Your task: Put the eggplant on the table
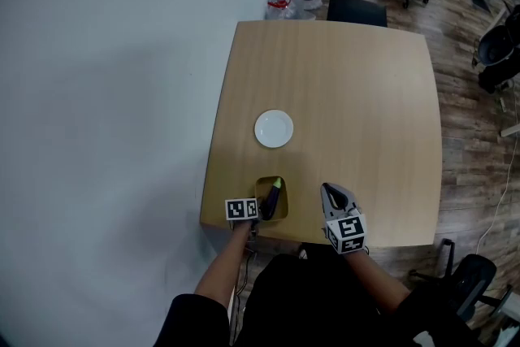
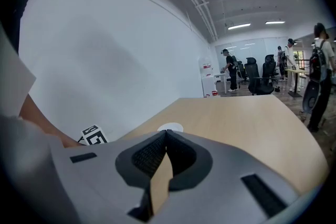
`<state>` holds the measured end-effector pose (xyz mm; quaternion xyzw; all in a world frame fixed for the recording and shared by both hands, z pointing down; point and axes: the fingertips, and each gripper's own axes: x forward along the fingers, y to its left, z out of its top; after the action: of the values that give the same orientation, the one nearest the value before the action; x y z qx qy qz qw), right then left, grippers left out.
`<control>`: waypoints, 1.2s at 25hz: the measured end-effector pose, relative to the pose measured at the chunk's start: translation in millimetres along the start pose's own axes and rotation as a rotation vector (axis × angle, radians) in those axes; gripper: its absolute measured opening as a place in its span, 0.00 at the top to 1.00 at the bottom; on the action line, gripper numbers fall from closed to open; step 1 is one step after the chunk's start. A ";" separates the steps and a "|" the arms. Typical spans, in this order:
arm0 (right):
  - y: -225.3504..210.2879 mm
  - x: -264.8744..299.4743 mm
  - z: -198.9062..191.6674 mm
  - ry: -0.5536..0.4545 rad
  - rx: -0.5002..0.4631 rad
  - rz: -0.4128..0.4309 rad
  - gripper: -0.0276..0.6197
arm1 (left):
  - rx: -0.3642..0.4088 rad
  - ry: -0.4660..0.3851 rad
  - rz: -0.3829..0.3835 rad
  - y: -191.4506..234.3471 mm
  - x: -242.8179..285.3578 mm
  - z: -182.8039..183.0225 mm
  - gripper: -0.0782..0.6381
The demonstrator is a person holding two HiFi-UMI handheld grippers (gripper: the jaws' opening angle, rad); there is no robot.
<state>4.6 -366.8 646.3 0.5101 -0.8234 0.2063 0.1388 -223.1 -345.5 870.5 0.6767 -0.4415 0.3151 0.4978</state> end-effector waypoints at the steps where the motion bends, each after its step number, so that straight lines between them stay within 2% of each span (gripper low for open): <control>1: -1.4 -1.9 1.4 -0.006 -0.005 -0.002 0.86 | -0.005 -0.008 0.001 -0.2 -2.2 2.0 0.77; 8: -1.3 -41.2 -5.2 -0.038 -0.023 -0.031 0.86 | -0.018 -0.116 -0.011 -18.4 -48.3 1.6 0.76; 14: 15.7 -87.2 -14.1 -0.064 -0.021 -0.034 0.86 | -0.023 -0.270 -0.078 -67.3 -110.7 -2.2 0.76; 20: 44.3 -147.7 -25.4 -0.088 0.013 -0.044 0.86 | 0.045 -0.421 -0.155 -139.9 -178.6 -34.8 0.76; 26: 63.8 -203.8 -42.8 -0.088 -0.033 -0.066 0.86 | 0.132 -0.545 -0.218 -192.6 -224.0 -70.2 0.76; 28: 67.1 -223.4 -47.8 -0.084 -0.045 -0.081 0.86 | 0.130 -0.608 -0.244 -208.9 -241.5 -82.5 0.76; 30: 71.5 -242.1 -48.0 -0.082 -0.045 -0.098 0.86 | 0.097 -0.660 -0.277 -223.0 -259.6 -93.3 0.76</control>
<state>48.1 -126.0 567.9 0.5545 -0.8069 0.1596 0.1265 -125.4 -157.4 586.0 0.8183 -0.4671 0.0300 0.3337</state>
